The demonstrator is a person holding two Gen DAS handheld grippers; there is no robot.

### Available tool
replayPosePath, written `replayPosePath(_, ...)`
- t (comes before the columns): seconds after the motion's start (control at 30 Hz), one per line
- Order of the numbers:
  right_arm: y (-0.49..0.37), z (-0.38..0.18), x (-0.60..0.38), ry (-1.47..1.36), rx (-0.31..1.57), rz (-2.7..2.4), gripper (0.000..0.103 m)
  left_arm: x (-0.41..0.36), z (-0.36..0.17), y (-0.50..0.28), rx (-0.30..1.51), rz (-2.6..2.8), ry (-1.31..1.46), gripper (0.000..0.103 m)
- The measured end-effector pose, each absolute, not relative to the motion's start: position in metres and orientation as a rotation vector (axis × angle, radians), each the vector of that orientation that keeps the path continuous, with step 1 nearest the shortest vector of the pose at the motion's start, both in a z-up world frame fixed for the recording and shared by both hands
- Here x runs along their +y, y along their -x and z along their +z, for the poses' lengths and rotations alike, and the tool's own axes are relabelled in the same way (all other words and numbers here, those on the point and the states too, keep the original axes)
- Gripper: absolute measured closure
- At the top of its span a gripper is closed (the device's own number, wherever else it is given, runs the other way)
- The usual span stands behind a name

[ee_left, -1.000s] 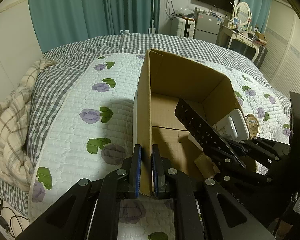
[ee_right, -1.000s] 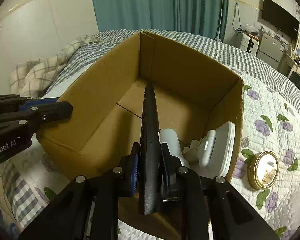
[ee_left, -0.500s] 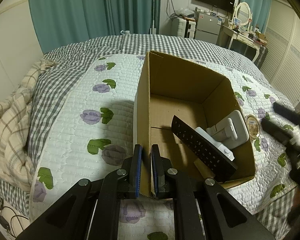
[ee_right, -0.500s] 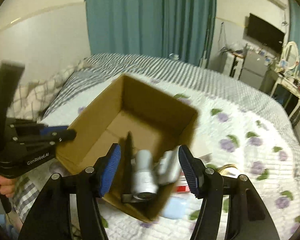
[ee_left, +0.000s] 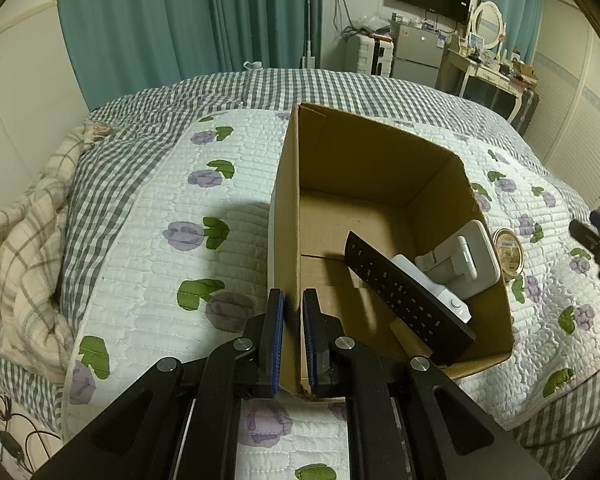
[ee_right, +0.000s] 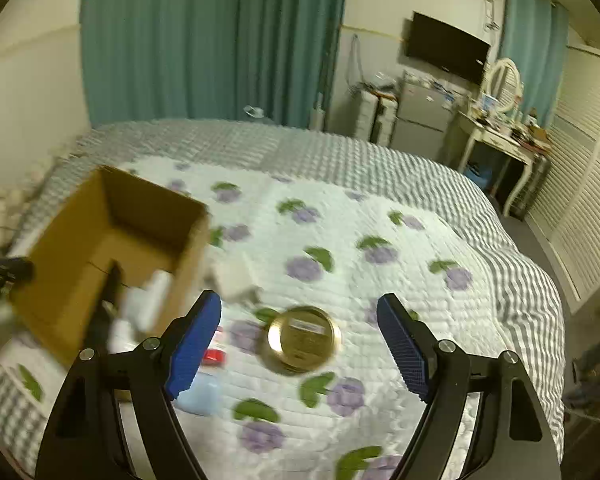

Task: Organize rigid objects
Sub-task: 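Place the black remote into the box and open the right tool, then grasp the gold-lidded round tin with the right tool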

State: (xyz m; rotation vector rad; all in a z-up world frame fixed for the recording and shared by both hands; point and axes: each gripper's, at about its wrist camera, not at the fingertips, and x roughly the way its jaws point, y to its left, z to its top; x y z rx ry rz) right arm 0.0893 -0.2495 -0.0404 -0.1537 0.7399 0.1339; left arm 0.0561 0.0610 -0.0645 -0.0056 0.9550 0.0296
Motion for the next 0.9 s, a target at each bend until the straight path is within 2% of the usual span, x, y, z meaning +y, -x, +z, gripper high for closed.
replayPosePath(0.4,-0.117,-0.122,-0.27,0.151,0.914,0.082,0.022,0.061,-0.065,-0.056,0.958,0.035,-0.003,0.094)
replayPosePath(0.53,-0.119,-0.135,-0.262,0.164,0.934,0.129,0.014,0.062,-0.065,-0.056,0.959,0.037,-0.004,0.094)
replayPosePath(0.9,-0.148,-0.166,-0.258,0.1,1.037,0.125,0.014,0.059,-0.066,-0.055,0.964,0.038,-0.002,0.094)
